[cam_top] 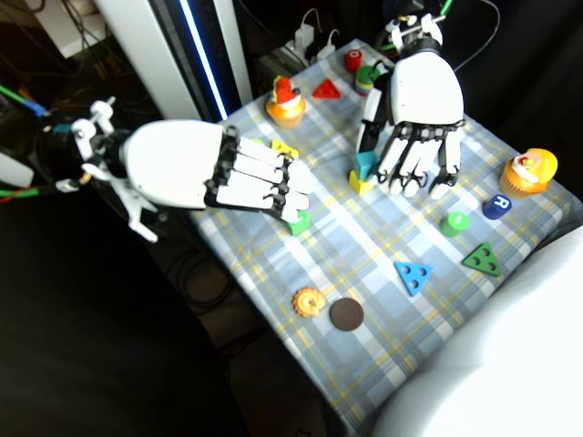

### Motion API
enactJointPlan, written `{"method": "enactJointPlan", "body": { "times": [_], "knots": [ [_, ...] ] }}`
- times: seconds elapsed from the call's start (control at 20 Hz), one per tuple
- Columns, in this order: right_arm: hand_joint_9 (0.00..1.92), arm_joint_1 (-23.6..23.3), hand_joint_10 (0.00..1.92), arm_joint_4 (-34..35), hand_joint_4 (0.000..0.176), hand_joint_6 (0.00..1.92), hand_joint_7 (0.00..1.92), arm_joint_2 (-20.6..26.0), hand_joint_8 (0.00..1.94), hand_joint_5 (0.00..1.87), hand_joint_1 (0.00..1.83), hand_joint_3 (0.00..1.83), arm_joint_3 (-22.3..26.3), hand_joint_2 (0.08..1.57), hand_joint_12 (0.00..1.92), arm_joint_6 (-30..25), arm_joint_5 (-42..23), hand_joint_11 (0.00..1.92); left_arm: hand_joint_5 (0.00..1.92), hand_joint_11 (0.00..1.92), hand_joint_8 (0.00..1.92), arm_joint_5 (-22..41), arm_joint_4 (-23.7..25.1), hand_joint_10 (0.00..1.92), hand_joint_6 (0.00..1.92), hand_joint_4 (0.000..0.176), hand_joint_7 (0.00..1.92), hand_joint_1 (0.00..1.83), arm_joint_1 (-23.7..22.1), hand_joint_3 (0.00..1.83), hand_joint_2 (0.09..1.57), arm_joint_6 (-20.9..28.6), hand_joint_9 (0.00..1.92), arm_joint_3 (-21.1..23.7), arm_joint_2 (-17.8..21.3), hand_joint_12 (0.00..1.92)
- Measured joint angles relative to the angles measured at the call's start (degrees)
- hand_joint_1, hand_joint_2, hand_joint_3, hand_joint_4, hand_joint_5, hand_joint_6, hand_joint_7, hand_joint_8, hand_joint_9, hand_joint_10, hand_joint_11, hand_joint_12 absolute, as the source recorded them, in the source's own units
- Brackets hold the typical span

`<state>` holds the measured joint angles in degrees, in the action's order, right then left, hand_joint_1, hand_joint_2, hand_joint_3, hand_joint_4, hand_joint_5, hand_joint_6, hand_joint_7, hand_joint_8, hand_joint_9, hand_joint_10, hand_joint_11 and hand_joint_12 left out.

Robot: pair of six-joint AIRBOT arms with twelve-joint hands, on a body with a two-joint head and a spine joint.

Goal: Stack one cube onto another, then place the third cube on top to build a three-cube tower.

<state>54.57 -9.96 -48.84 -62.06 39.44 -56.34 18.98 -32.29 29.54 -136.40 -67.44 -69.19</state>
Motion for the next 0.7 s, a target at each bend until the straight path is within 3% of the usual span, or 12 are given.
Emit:
{"method": "enactJointPlan", "body": {
  "times": [0.05,0.1,0.15,0.25,0.3,0.4,0.55,0.65,0.7],
  "knots": [
    [0.45,0.0,0.0,0.0,0.0,0.0,0.45,0.0,0.0,0.53,0.65,0.0,0.0,1.29,0.95,0.0,0.0,0.09,0.94,0.08,0.0,-0.13,0.0,0.01,0.01,0.129,0.88,1.01,0.0,0.0,0.97,0.0,0.79,0.0,0.0,0.96],
    [0.44,0.0,0.0,0.0,0.0,0.0,0.44,0.0,0.0,0.52,0.62,0.0,0.0,1.29,0.94,0.0,0.0,0.09,0.95,0.08,0.0,-0.15,0.0,0.01,0.01,0.114,0.88,1.02,0.0,0.0,0.96,0.0,0.79,0.0,0.0,0.95],
    [0.44,0.0,0.0,0.0,0.0,0.0,0.44,0.0,0.0,0.52,0.62,0.0,0.0,1.29,0.94,0.0,0.02,0.1,0.93,0.08,0.0,-0.13,0.0,0.01,0.0,0.126,0.86,1.0,0.0,0.0,0.98,0.0,0.77,0.0,0.0,1.01],
    [0.44,0.0,0.0,0.0,0.0,0.0,0.44,0.0,0.0,0.52,0.65,0.0,0.0,1.28,0.94,0.0,0.0,0.08,0.92,0.07,0.0,-0.15,0.0,0.0,0.0,0.124,0.85,1.0,0.0,0.0,0.98,0.0,0.77,0.0,0.0,1.06],
    [0.44,0.0,0.0,0.0,0.0,0.0,0.44,0.0,0.0,0.52,0.68,0.0,0.0,1.28,0.99,0.0,0.0,0.07,0.92,0.08,0.0,-0.15,0.0,0.0,0.0,0.122,0.85,1.01,0.0,0.0,0.97,0.0,0.77,0.0,0.0,1.01],
    [0.43,0.0,0.0,0.0,0.0,0.0,0.43,0.0,0.0,0.51,0.66,0.0,0.0,1.28,0.99,0.0,0.0,0.06,0.85,0.06,0.0,-0.04,-0.07,0.0,0.0,0.134,0.8,1.01,0.04,0.0,0.96,-0.02,0.74,0.13,0.02,0.93],
    [0.4,0.0,0.0,0.02,0.0,0.0,0.4,-0.02,0.0,0.48,0.71,0.0,0.0,1.21,1.01,0.0,-0.02,0.03,0.43,0.0,0.0,1.64,-0.2,0.0,0.0,0.172,0.5,0.87,0.81,0.0,0.89,0.0,0.51,3.13,1.68,0.76],
    [0.37,-0.04,0.0,0.26,0.0,0.0,0.38,-0.37,0.0,0.46,0.75,0.0,-0.35,1.17,1.0,-0.02,0.15,0.01,0.21,0.0,0.0,4.13,0.33,0.0,0.0,0.176,0.35,0.82,1.68,0.0,0.84,0.26,0.38,5.97,4.04,0.59],
    [0.39,-0.83,0.0,0.26,0.01,0.0,0.39,-1.36,0.0,0.46,0.79,0.0,-1.09,1.08,1.11,-0.02,1.81,0.0,0.12,0.0,0.0,7.41,2.38,0.0,0.0,0.176,0.22,0.71,2.97,0.0,0.86,3.08,0.27,8.63,6.95,0.35]
  ]
}}
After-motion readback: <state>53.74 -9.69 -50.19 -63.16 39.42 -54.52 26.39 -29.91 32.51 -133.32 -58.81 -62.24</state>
